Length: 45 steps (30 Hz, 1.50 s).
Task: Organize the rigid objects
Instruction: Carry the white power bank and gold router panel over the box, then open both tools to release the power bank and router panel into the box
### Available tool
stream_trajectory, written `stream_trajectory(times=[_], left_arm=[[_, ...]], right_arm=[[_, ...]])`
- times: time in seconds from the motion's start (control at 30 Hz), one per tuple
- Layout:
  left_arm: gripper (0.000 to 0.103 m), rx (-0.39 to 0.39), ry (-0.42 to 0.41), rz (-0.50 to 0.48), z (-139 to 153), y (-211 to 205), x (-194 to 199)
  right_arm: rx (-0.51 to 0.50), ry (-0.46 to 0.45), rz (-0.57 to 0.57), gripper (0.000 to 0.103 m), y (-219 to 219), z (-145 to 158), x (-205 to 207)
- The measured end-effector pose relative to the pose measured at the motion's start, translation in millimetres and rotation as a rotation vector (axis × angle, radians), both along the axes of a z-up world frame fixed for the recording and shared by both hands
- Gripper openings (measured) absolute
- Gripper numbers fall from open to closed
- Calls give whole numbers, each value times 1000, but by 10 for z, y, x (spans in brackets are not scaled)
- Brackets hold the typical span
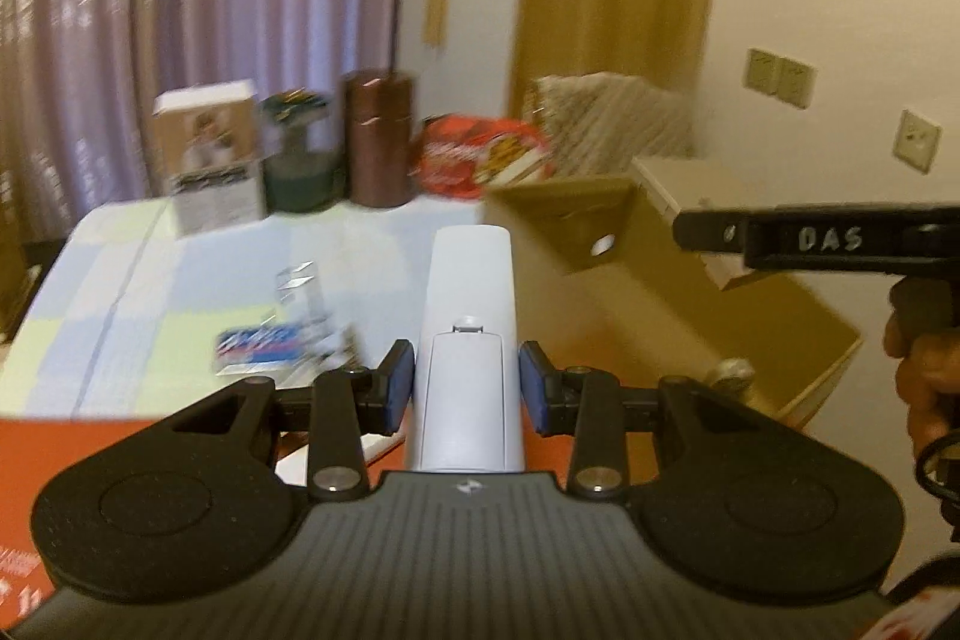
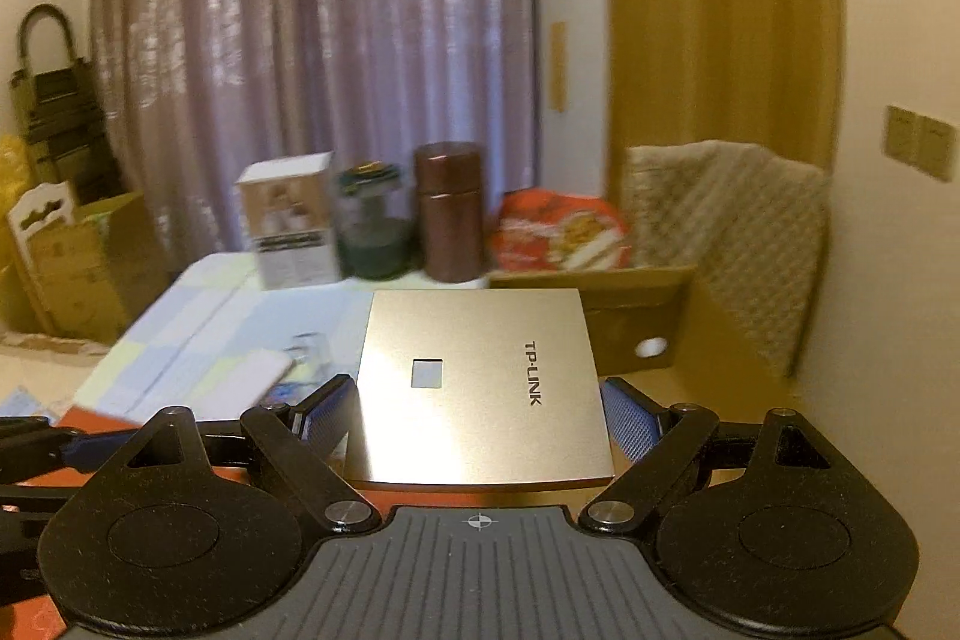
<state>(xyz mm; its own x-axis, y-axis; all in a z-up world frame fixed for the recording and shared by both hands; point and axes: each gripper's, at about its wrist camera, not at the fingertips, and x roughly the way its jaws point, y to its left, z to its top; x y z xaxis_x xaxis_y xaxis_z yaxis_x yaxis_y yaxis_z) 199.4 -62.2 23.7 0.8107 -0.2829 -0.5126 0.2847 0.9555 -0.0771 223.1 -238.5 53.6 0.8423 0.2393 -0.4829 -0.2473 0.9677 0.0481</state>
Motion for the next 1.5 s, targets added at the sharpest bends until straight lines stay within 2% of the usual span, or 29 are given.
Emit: stream_trajectory(times=[0.27, 0.6, 0.97, 1.07, 1.5], left_arm=[[33, -34, 17, -100, 163, -792, 306], [33, -3, 101, -149, -111, -1335, 537], [33, 46, 143, -156, -360, -1451, 665], [33, 33, 160, -169, -384, -1452, 724], [34, 17, 97, -93, -143, -1092, 651]], right_arm=[[21, 85, -91, 84, -808, -88, 193], [78, 154, -126, 84, -1276, -378, 163], [93, 169, -139, 84, -1444, -482, 179], [92, 169, -137, 84, -1444, -487, 191], [79, 168, -127, 84, -1331, -497, 187]])
